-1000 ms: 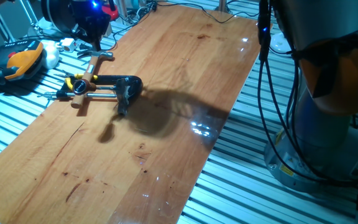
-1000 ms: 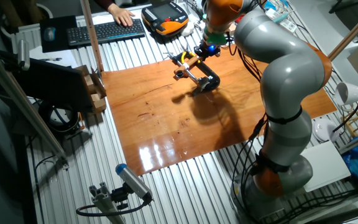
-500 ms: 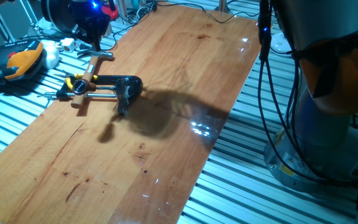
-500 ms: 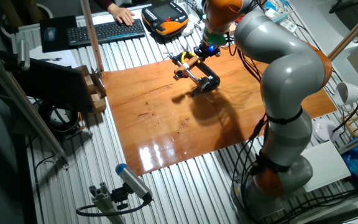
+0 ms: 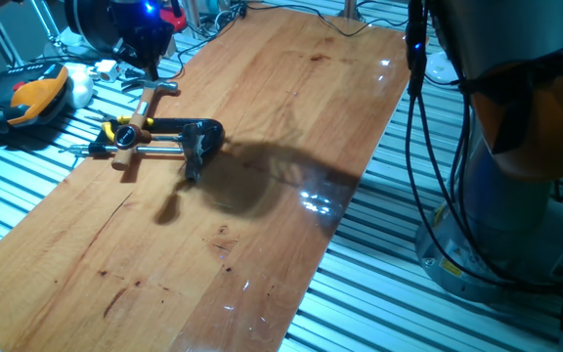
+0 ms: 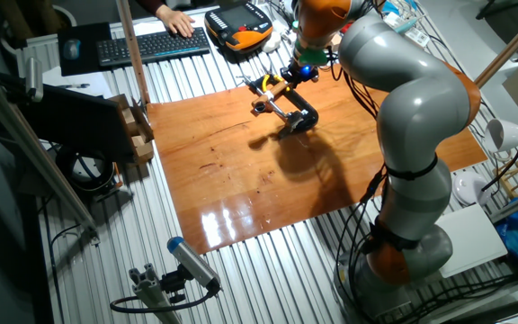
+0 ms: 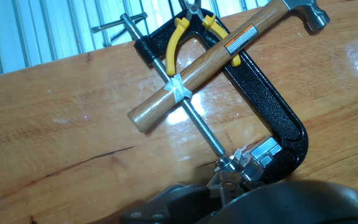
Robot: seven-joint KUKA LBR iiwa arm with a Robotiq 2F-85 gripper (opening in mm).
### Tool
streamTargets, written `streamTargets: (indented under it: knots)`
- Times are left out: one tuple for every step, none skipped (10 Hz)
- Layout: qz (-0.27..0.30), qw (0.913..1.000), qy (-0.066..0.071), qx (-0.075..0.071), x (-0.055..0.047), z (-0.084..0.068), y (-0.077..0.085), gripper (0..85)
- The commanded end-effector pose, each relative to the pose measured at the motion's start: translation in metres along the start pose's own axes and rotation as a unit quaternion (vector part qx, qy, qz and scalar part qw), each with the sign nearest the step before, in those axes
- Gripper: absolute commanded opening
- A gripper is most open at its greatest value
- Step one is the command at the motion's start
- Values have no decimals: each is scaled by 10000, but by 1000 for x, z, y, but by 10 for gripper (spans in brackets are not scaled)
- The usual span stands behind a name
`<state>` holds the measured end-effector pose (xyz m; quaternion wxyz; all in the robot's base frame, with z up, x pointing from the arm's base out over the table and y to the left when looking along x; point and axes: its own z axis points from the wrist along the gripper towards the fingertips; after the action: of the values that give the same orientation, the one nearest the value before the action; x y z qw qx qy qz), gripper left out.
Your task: Pull up the lever
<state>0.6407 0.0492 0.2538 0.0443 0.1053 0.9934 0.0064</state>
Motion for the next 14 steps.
streamTargets:
  knots:
    - [0, 10000, 0, 0, 0, 0, 0, 0]
    - [0, 10000, 0, 0, 0, 0, 0, 0]
    - [1, 10000, 2, -7, 0, 0, 0, 0]
    - [1, 10000, -5, -9, 0, 0, 0, 0]
    - [1, 10000, -5, -9, 0, 0, 0, 0]
    - [1, 10000, -5, -9, 1, 0, 0, 0]
    - [-15, 10000, -5, -9, 1, 0, -1, 0]
    - [-70, 10000, 6, 9, 1, 0, -1, 0]
    - [-177, 9998, -10, 92, 1, 0, -2, 0]
    - [-219, 9997, -10, 53, 2, 1, -6, 0]
    - [-245, 9997, -15, -3, 2, 3, -10, 0]
    - [-254, 9997, -40, 8, 3, 5, -9, 0]
    - [-293, 9996, -34, 17, 3, 5, -10, 0]
    - [-298, 9996, -21, -11, 4, 4, -9, 0]
